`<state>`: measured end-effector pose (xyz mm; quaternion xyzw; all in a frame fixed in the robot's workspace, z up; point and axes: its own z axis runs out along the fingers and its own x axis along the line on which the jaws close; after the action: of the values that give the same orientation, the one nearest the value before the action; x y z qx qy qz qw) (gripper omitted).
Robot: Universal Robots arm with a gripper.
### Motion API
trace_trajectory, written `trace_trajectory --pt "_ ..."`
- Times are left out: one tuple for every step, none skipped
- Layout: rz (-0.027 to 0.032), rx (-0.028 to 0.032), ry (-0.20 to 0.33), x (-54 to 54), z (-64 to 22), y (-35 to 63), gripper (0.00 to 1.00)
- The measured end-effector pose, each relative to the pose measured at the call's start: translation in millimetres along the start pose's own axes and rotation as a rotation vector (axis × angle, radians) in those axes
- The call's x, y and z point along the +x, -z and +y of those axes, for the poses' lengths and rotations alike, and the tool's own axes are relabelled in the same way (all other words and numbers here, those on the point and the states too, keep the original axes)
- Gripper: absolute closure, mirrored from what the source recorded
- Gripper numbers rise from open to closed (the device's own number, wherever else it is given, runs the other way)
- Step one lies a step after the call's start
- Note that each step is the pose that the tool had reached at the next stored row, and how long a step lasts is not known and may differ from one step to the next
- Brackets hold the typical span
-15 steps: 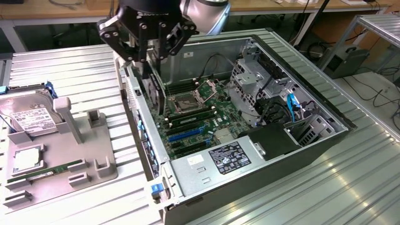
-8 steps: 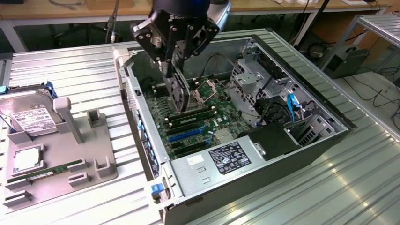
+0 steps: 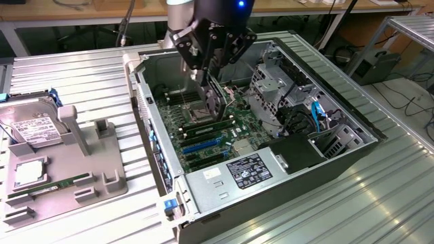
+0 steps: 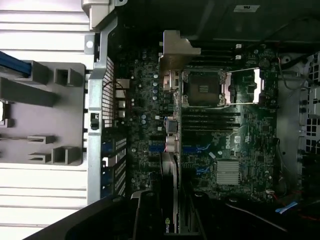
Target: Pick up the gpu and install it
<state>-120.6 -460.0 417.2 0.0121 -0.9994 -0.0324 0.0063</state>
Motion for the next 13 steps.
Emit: trace_trajectory --pt "0.0001 0.0011 0.000 -4.8 -0.2 -1.3 0.74" --pt "0.0002 0.0020 0.000 -9.2 -0.4 -2.6 0.74" --pt "0.0002 0.0028 0.000 -13.9 -0.6 -4.1 0.74" --pt "0.0004 0.0034 0.000 -18.9 -0.8 -5.7 0.74" --pt "0.0007 0.0042 0.000 -26.4 -1.0 -8.1 0.74" --pt "0.0011 0.0048 0.000 -33.6 -1.0 -10.7 0.74" --pt "0.0013 0.0048 0.000 -38.2 -0.9 -12.4 0.74" --pt "0.0015 0.0050 0.000 -42.5 -0.8 -14.0 0.74" --pt "0.0018 0.0051 0.000 -47.1 -0.5 -15.8 0.74" --pt "0.0021 0.0054 0.000 -51.3 0.0 -17.5 0.74" --pt "0.0029 0.0069 0.000 -53.0 0.3 -18.4 0.74" --pt "0.0042 0.0071 0.000 -53.4 0.3 -18.5 0.74" --pt "0.0044 0.0071 -0.001 -53.4 0.3 -18.5 0.74"
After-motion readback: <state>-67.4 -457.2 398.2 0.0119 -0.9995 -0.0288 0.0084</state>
